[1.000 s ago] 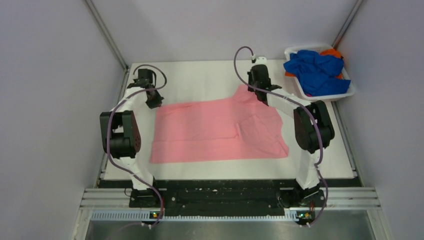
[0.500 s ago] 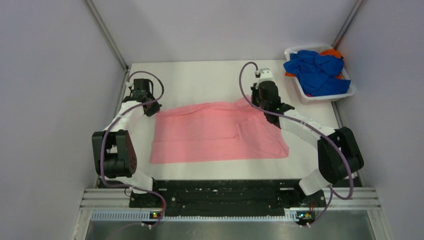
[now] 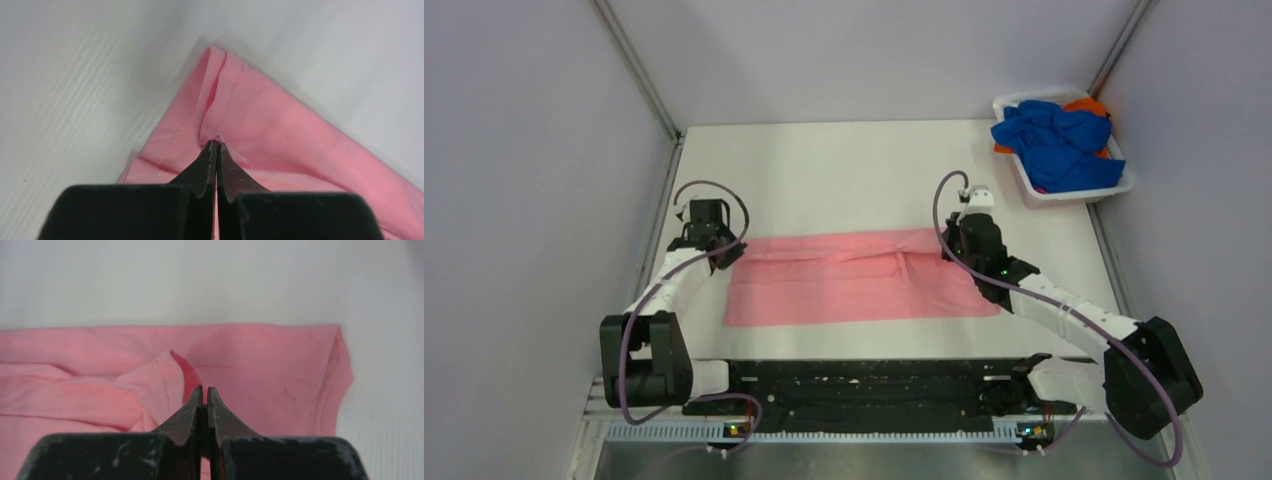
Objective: Fold and stack the t-shirts
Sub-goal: Fold the other side of the tshirt into a rectangle
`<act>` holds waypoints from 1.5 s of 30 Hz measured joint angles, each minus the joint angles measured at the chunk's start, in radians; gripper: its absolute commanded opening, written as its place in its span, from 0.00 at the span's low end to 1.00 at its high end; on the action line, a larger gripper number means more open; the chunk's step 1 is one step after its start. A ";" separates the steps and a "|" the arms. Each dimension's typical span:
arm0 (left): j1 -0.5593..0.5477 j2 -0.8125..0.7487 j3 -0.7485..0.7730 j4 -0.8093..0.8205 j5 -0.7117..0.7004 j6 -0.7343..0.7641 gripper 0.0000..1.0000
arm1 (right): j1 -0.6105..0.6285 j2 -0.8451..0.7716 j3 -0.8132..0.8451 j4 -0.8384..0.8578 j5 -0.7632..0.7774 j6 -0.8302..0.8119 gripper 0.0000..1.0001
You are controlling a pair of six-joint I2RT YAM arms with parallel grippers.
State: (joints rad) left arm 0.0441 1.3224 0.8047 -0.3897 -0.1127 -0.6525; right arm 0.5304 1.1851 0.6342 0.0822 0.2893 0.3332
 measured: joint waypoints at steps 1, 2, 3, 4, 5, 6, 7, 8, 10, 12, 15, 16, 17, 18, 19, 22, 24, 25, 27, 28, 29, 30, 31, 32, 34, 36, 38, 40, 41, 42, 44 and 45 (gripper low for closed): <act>0.000 -0.013 -0.018 0.006 -0.001 -0.005 0.00 | 0.007 -0.015 -0.025 -0.002 0.001 0.023 0.08; 0.000 -0.026 -0.042 0.016 -0.007 -0.016 0.00 | 0.016 -0.028 -0.050 -0.010 0.000 0.049 0.13; 0.000 -0.032 -0.057 0.019 -0.010 -0.024 0.00 | 0.021 -0.035 -0.067 -0.020 -0.001 0.070 0.18; 0.000 -0.038 -0.073 0.024 -0.016 -0.033 0.00 | 0.029 -0.040 -0.086 -0.032 -0.001 0.092 0.24; 0.000 -0.042 -0.089 0.024 -0.026 -0.045 0.02 | 0.036 -0.044 -0.101 -0.049 0.000 0.112 0.29; 0.000 -0.044 -0.104 0.021 -0.039 -0.058 0.06 | 0.046 -0.047 -0.114 -0.068 0.000 0.130 0.32; 0.000 -0.045 -0.113 0.017 -0.051 -0.069 0.14 | 0.061 -0.052 -0.128 -0.088 -0.001 0.146 0.34; 0.000 -0.045 -0.120 0.011 -0.068 -0.081 0.21 | 0.081 -0.061 -0.143 -0.106 -0.005 0.158 0.36; 0.000 -0.055 -0.127 -0.010 -0.103 -0.104 0.43 | 0.125 -0.094 -0.172 -0.139 -0.033 0.178 0.41; 0.000 -0.077 -0.126 -0.034 -0.144 -0.125 0.57 | 0.162 -0.151 -0.203 -0.175 -0.077 0.199 0.50; 0.000 -0.142 -0.116 -0.099 -0.234 -0.169 0.81 | 0.188 -0.264 -0.236 -0.223 -0.132 0.233 0.98; 0.000 -0.164 -0.108 -0.123 -0.261 -0.182 0.86 | 0.188 -0.302 -0.241 -0.235 -0.135 0.245 0.99; 0.000 -0.188 -0.095 -0.147 -0.285 -0.193 0.91 | 0.189 -0.343 -0.242 -0.245 -0.133 0.249 0.99; 0.000 -0.206 -0.084 -0.161 -0.301 -0.198 0.94 | 0.189 -0.372 -0.242 -0.245 -0.127 0.251 0.99; 0.000 -0.227 -0.070 -0.169 -0.306 -0.203 0.98 | 0.189 -0.399 -0.242 -0.237 -0.109 0.260 0.99; 0.000 -0.267 -0.041 -0.143 -0.241 -0.192 0.99 | 0.187 -0.428 -0.241 -0.172 -0.040 0.282 0.99; 0.000 -0.270 -0.042 -0.088 -0.138 -0.178 0.99 | 0.175 -0.391 -0.231 -0.124 -0.013 0.290 0.99; 0.000 -0.261 -0.047 -0.050 -0.064 -0.171 0.99 | 0.163 -0.350 -0.214 -0.108 -0.013 0.293 0.99; -0.002 -0.223 -0.056 0.013 0.057 -0.159 0.99 | 0.124 -0.235 -0.162 -0.066 -0.025 0.295 0.99; -0.004 -0.190 -0.056 0.036 0.111 -0.154 0.99 | 0.100 -0.159 -0.130 -0.050 -0.039 0.295 0.99; -0.006 -0.158 -0.056 0.051 0.150 -0.149 0.99 | 0.077 -0.090 -0.099 -0.034 -0.058 0.294 0.99; -0.008 -0.132 -0.056 0.062 0.178 -0.143 0.99 | 0.049 -0.006 -0.062 -0.016 -0.080 0.292 0.99; -0.009 -0.105 -0.056 0.068 0.203 -0.137 0.99 | 0.027 0.060 -0.036 0.000 -0.102 0.290 0.99; -0.010 -0.080 -0.058 0.072 0.225 -0.132 0.99 | 0.006 0.120 -0.013 0.018 -0.124 0.287 0.99; -0.011 -0.054 -0.063 0.075 0.247 -0.123 0.99 | -0.020 0.216 0.018 0.046 -0.171 0.278 0.99; -0.011 -0.050 -0.070 0.074 0.254 -0.116 0.99 | -0.030 0.286 0.037 0.068 -0.220 0.267 0.99; -0.011 -0.050 -0.072 0.076 0.254 -0.108 0.99 | -0.030 0.335 0.047 0.083 -0.278 0.257 0.99; -0.011 -0.050 -0.075 0.076 0.251 -0.104 0.99 | -0.029 0.360 0.049 0.092 -0.328 0.252 0.99; -0.011 -0.050 -0.076 0.076 0.250 -0.103 0.99 | -0.026 0.363 0.049 0.095 -0.351 0.250 0.99; -0.011 -0.050 -0.076 0.076 0.249 -0.103 0.99 | -0.024 0.363 0.049 0.099 -0.366 0.251 0.99; -0.011 -0.048 -0.076 0.076 0.246 -0.102 0.99 | -0.009 0.363 0.049 0.103 -0.388 0.254 0.99; -0.011 -0.044 -0.076 0.076 0.245 -0.101 0.99 | 0.008 0.361 0.048 0.094 -0.394 0.255 0.99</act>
State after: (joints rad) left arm 0.0330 1.2781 0.7284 -0.3138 0.1322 -0.7536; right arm 0.5381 1.5459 0.6827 0.1764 -0.1051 0.5880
